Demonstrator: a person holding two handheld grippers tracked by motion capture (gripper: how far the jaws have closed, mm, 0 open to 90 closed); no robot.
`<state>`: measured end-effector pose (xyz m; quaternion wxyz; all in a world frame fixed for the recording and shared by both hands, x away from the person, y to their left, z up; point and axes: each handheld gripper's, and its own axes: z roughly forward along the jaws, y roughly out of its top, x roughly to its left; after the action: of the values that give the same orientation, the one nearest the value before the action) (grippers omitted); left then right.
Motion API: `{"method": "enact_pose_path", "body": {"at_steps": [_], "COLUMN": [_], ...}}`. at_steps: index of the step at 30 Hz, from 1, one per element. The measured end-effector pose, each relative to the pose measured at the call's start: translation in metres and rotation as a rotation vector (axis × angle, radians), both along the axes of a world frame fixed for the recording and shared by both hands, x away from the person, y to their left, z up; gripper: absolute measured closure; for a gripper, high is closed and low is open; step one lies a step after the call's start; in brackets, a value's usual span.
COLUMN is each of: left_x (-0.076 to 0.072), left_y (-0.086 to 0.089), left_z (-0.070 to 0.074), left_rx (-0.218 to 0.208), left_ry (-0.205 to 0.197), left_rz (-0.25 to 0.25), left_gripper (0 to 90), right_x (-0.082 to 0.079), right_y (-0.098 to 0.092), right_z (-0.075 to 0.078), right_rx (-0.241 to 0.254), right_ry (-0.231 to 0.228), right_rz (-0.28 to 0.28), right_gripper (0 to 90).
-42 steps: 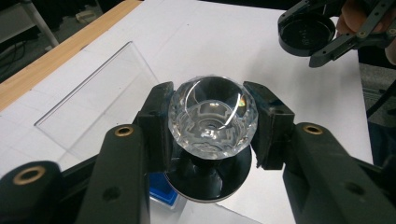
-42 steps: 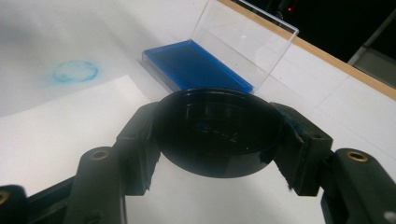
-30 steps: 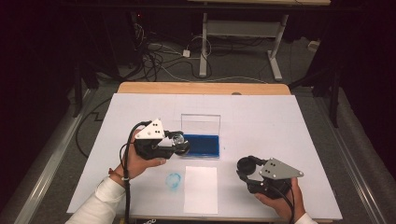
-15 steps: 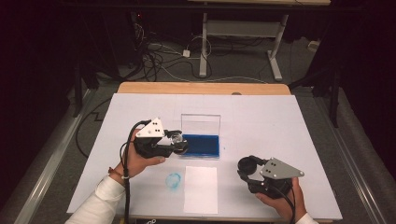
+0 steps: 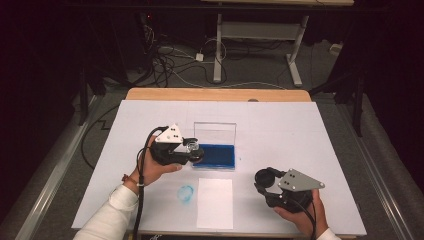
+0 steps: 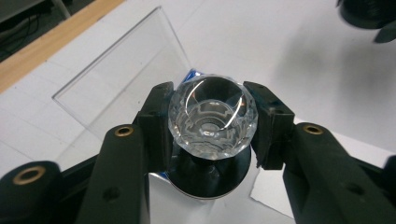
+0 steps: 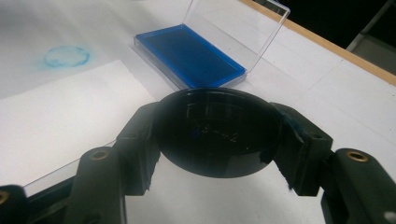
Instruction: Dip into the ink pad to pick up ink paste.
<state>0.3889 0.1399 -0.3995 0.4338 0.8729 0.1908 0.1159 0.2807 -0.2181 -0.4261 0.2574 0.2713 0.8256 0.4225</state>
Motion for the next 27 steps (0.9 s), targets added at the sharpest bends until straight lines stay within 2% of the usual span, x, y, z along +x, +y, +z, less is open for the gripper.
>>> {"method": "enact_pose_path", "body": {"at_steps": [3, 9, 12, 14, 17, 23, 27], "left_x": [0.007, 0.018, 0.024, 0.027, 0.03, 0.033, 0.036], "left_y": [-0.006, -0.019, -0.024, -0.027, -0.031, -0.038, -0.036], "left_z": [-0.006, -0.018, -0.024, -0.027, -0.029, -0.032, -0.035], "left_rx": [-0.007, 0.027, 0.019, 0.033, 0.03, 0.076, 0.073], "left_ry": [0.015, 0.028, 0.048, 0.052, 0.066, 0.062, 0.075], "left_rz": [0.005, 0.0, 0.002, 0.006, 0.0, 0.0, 0.009], "left_gripper": [54.3, 54.3, 54.3, 54.3, 54.2, 54.2, 54.2], "right_x": [-0.001, 0.002, 0.002, 0.002, 0.001, 0.001, 0.001], "right_y": [0.002, 0.0, -0.001, -0.001, -0.001, -0.003, -0.003], "right_z": [0.0, -0.002, -0.002, -0.002, -0.002, -0.002, -0.002], "right_rx": [-0.012, -0.013, -0.018, -0.016, -0.017, -0.016, -0.014], "right_ry": [-0.007, 0.004, 0.003, 0.004, 0.004, 0.007, 0.009], "right_rz": [0.006, -0.002, -0.013, -0.015, -0.015, -0.015, -0.016], "right_gripper": [38.5, 38.5, 38.5, 38.5, 38.5, 38.5, 38.5]}}
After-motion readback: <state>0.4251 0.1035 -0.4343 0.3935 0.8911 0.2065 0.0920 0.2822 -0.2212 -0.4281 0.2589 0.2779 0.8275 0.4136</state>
